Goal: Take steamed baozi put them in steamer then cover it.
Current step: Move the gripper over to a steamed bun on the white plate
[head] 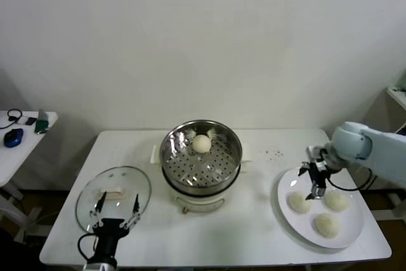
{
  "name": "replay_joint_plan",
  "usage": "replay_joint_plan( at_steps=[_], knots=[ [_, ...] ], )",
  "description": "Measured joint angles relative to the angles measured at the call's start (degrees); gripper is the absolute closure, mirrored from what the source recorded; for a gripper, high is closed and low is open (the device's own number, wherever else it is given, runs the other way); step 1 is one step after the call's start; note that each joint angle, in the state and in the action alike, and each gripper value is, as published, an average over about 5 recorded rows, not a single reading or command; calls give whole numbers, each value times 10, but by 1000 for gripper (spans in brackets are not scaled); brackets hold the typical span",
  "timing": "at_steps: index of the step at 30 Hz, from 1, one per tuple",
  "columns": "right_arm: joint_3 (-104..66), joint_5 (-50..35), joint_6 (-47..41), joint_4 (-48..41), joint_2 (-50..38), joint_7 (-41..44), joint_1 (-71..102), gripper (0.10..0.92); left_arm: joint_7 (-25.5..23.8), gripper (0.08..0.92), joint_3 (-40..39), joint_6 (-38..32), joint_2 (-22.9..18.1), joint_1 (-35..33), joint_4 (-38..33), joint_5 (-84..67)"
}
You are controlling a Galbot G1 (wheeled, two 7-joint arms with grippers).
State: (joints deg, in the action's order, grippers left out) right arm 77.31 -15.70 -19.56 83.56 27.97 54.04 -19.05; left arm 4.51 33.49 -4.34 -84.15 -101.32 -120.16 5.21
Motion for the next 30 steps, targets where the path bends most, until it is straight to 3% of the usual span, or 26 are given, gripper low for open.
replay_joint_plan(
  at_steps=[23, 30],
  knots=[
    [-102, 41, 1, -64, 31, 2, 126, 209, 1, 177, 3, -2, -2, -1, 10, 4],
    [-112, 43, 2, -73, 36, 5, 132, 293, 1, 177, 3, -3, -2, -2, 11, 4]
  ],
)
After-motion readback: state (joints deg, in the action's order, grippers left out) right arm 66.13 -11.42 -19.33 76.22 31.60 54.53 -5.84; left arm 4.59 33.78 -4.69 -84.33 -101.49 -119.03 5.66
